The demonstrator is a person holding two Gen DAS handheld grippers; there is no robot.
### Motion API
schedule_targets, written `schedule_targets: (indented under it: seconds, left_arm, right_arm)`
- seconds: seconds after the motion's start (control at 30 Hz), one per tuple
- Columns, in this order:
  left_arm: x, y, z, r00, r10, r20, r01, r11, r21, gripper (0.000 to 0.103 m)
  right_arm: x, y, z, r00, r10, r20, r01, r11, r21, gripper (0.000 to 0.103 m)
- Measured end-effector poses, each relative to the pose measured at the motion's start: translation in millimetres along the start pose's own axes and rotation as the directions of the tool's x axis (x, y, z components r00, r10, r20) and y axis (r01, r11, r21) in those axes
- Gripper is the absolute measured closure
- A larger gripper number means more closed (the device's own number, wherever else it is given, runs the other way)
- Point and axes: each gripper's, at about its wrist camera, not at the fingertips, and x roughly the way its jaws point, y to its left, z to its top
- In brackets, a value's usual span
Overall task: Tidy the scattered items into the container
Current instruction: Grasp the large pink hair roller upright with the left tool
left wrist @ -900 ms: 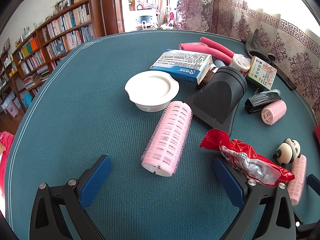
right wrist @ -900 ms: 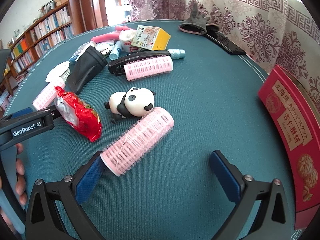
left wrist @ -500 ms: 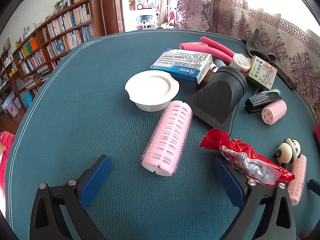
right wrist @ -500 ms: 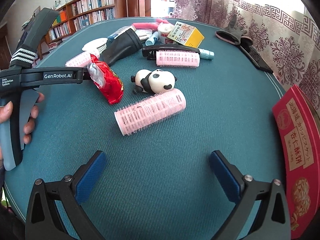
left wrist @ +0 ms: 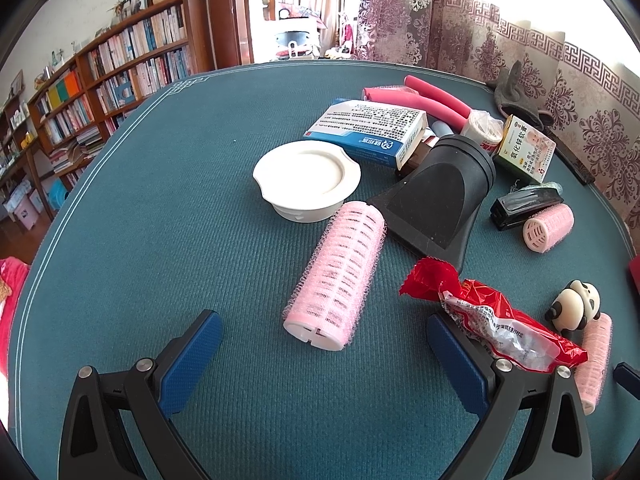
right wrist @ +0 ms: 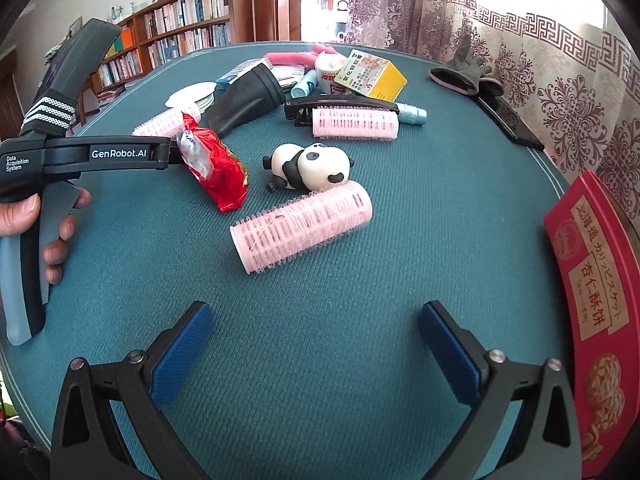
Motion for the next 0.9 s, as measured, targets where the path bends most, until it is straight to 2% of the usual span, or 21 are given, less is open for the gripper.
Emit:
schedule_targets:
  seconds: [0.13, 0.37, 0.43, 0.5, 0.63, 0.7, 0.77, 0.9]
  left_arm:
    - [-0.2, 6.0, 2.5, 1.0, -0.027, -0.005, 0.028, 0.999, 0.019, 0.0]
    - [2.9, 8.1, 7.1, 1.0, -0.029, -0.007, 0.029, 0.999, 0.036, 0.001]
    - [2.7, 7.6, 10.1, 1.0, -0.03, 0.002, 0.03, 0.999, 0.045, 0.009]
    - [3.1, 7.6, 14.7, 0.999, -0.045, 0.007, 0.045, 0.998, 0.05, 0.025]
    - [4.5, 8.3, 20.8, 0.998, -0.065, 0.022, 0.064, 0.996, 0.059, 0.045]
    - [4.3, 5.8, 22.0, 0.997, -0.073, 0.028, 0.071, 0.995, 0.073, 0.067]
    - [3.4, 3.4, 21.4, 0.996, -0.083, 0.035, 0.079, 0.993, 0.086, 0.072]
    - [-1.0, 3.6, 20.5, 0.99, -0.137, 0.044, 0.133, 0.988, 0.084, 0.072]
  right_arm:
    - [-1.1, -0.7, -1.3, 1.0, 0.003, 0.007, -0.003, 1.0, 0.003, 0.0]
    - [-1.5, -1.1, -1.8, 1.0, 0.01, 0.011, -0.01, 1.0, 0.006, 0.0]
    - [-1.4, -1.0, -1.9, 1.0, 0.01, 0.011, -0.01, 1.0, 0.006, 0.0]
    - [-1.4, -0.8, -1.7, 1.0, 0.01, 0.011, -0.01, 1.0, 0.007, 0.0]
    - [-1.8, -1.2, -1.8, 1.0, 0.013, 0.015, -0.013, 1.0, 0.011, 0.0]
    - [-2.0, -2.3, -1.6, 1.0, 0.015, 0.018, -0.016, 1.0, 0.016, 0.0]
    - [-2.8, -4.2, -1.9, 1.0, 0.015, 0.025, -0.016, 0.999, 0.028, 0.0]
    - [-7.1, -14.3, -2.7, 0.998, 0.045, 0.054, -0.049, 0.996, 0.08, 0.0]
